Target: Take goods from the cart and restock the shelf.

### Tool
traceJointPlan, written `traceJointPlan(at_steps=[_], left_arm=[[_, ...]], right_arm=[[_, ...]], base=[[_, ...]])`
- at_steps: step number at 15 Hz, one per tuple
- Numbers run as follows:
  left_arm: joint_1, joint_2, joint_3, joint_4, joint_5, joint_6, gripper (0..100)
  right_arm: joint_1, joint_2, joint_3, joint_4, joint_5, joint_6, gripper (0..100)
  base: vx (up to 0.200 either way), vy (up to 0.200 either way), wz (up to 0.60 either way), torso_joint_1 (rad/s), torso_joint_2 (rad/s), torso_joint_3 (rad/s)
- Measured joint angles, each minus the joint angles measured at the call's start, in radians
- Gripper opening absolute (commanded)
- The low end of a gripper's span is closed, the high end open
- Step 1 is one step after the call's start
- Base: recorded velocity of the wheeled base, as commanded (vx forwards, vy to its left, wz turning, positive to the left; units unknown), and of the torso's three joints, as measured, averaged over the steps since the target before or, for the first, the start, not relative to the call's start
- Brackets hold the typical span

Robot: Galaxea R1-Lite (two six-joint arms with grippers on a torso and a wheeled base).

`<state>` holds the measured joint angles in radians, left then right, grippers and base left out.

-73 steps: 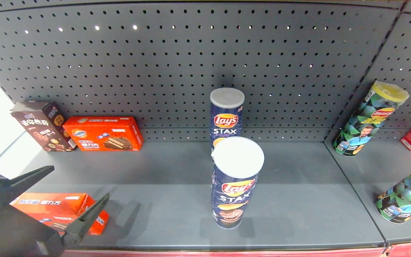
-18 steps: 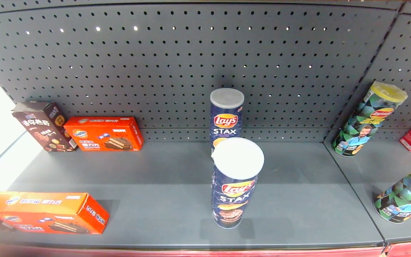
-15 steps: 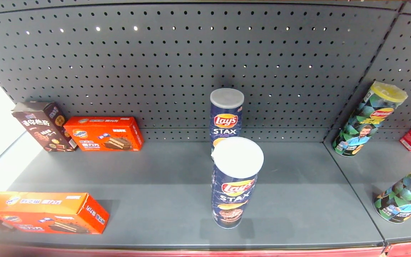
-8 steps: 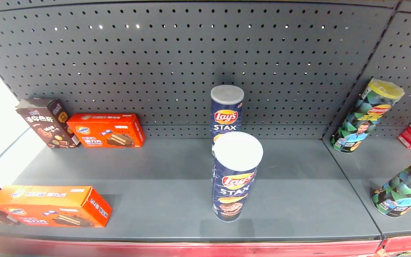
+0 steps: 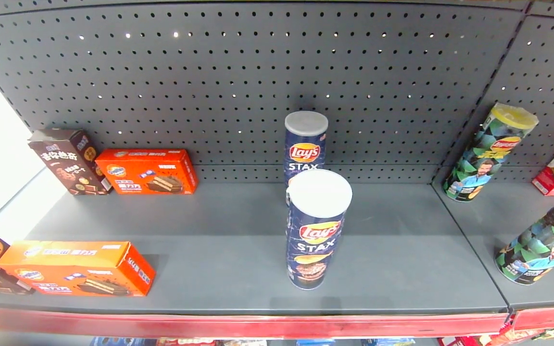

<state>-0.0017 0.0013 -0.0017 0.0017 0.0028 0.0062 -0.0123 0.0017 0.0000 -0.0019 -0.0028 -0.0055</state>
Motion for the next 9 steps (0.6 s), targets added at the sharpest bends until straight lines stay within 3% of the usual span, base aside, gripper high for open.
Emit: traceJointPlan(at_steps=[9], left_arm=[[0.002, 0.000, 0.002, 0.000, 0.000, 0.000, 100]], right_arm=[[0.000, 0.000, 0.000, 0.000, 0.001, -0.004, 100]], base=[[0.000, 0.000, 0.00, 0.000, 0.00, 0.000]])
